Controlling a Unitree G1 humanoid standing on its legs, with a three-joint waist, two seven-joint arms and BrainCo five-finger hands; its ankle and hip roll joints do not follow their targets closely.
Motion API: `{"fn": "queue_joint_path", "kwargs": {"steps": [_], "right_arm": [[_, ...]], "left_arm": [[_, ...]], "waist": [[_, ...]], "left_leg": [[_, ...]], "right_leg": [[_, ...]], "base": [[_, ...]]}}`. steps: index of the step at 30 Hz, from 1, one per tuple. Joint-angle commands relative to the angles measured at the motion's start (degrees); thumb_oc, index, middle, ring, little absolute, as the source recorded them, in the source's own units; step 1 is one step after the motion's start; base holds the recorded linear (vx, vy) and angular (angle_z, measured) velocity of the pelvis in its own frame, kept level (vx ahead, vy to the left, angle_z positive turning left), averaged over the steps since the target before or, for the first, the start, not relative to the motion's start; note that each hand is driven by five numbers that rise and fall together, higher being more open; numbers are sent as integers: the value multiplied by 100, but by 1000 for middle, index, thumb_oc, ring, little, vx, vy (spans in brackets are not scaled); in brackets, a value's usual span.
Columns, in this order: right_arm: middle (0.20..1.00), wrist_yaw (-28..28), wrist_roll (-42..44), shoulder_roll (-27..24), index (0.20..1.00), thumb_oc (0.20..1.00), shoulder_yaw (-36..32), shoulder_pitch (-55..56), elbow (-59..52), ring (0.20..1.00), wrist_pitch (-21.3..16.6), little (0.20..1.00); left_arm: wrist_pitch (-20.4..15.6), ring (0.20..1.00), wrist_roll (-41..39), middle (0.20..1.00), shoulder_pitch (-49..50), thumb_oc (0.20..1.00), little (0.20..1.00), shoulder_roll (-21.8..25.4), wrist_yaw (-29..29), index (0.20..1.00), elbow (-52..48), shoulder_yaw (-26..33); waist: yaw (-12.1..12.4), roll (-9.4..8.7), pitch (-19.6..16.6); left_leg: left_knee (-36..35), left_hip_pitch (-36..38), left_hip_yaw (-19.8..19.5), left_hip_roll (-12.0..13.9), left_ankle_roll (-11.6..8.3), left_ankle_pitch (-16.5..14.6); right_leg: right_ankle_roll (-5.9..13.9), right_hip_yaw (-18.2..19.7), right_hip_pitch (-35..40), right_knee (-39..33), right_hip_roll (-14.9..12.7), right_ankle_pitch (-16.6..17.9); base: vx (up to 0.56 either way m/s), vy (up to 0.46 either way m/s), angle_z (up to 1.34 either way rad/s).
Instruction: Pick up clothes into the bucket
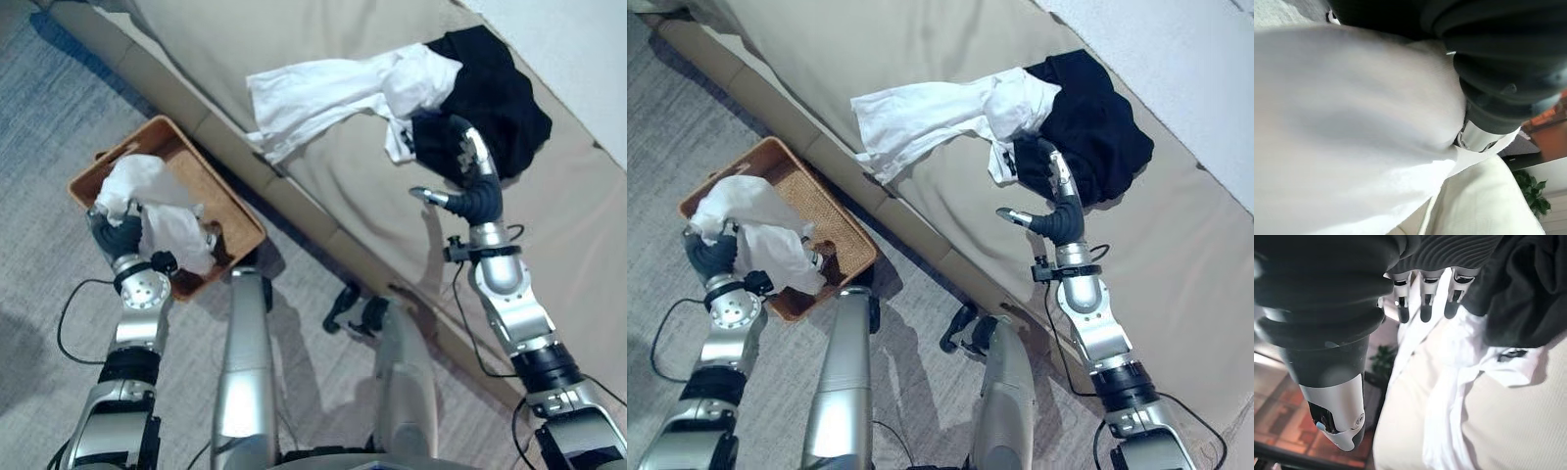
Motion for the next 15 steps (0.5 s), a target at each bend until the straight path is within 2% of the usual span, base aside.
{"fn": "queue_joint_path", "kwargs": {"steps": [1,9,10,15], "right_arm": [[1000,-170,144,-95,1000,1000,-91,28,-373,1000,-401,1000],[1000,-159,186,-155,1000,1000,64,-34,-413,1000,-432,1000],[1000,-122,245,-196,1000,1000,84,-31,-487,1000,-440,1000],[1000,-115,297,-293,1000,1000,50,15,-637,1000,-455,1000]], "left_arm": [[-209,200,-219,200,-184,200,200,222,176,200,257,-105],[-40,200,-483,200,-598,200,200,377,100,200,1125,-202],[3,200,-663,200,-678,200,200,395,76,200,1429,-157],[24,200,-832,200,-698,200,200,350,46,200,1497,-121]], "waist": [[-41,-45,-206],[-199,-133,-276],[-245,-166,-302],[-269,-165,-341]], "left_leg": [[840,127,-67,141,204,-923],[1010,-177,-38,188,253,-996],[1191,-271,-71,207,292,-1095],[1551,-459,-132,208,336,-1268]], "right_leg": [[673,537,-107,-743,-143,928],[687,702,-502,-618,-120,958],[669,787,-612,-466,-116,896],[602,925,-814,-96,-171,711]], "base": [[0,0,0],[16,21,-4],[47,46,-16],[42,27,-14]]}}
